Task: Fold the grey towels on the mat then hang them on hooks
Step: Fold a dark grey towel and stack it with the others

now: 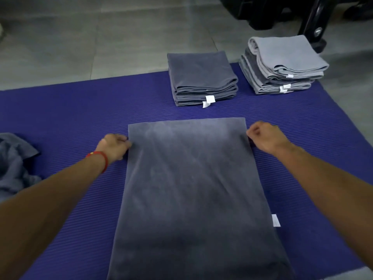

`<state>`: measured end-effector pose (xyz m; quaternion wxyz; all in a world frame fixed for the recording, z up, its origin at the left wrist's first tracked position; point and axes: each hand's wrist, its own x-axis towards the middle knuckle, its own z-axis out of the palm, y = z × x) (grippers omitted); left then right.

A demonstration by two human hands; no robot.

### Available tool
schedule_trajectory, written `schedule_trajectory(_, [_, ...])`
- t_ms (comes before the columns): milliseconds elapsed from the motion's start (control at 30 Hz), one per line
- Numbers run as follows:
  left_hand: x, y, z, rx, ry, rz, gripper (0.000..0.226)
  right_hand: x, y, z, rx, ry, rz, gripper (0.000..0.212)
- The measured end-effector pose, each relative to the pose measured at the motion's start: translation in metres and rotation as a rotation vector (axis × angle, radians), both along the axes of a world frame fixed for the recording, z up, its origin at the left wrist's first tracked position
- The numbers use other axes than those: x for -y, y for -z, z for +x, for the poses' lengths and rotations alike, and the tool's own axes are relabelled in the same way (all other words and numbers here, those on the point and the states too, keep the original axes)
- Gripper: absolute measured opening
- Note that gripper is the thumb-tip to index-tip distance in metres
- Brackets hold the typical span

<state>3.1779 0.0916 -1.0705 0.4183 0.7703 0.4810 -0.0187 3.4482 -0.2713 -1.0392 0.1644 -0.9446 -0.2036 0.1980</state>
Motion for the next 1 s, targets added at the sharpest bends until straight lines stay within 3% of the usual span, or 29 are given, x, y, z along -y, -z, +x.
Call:
schedule_trajectory(200, [-0.011,0.001,0.058,0.207,-0.291,-0.087,0.028,-0.049,0.034,0.035,-0.037,0.303,0.026,0.052])
schedule_trajectory(333, [-0.019,-0.001,0.054,0.318,-0.302,-0.237,0.014,-0.045,0.041,0.042,-0.186,0.486,0.365,0.024])
schedule_trajectory(400, [-0.023,-0.005,0.040,0.338,-0.248,-0.315,0.013,-0.037,0.035,0.045,-0.274,0.538,0.509,0.021])
schedule_trajectory(533, [-0.031,-0.003,0.022,0.345,-0.187,-0.332,0.027,-0.027,0.028,0.053,-0.357,0.506,0.524,0.012])
schedule_trajectory(700, [-0.035,0.000,0.029,0.370,-0.244,-0.207,0.018,-0.032,0.022,0.064,-0.228,0.532,0.599,0.016])
schedule_trajectory(933, [-0.038,0.017,0.054,0.261,-0.306,-0.002,0.022,-0.058,0.056,0.068,0.037,0.544,0.479,0.025])
schedule_trajectory(1000, [-0.029,0.018,0.046,0.183,-0.227,0.239,0.026,-0.059,0.055,0.052,0.128,0.445,0.404,0.040])
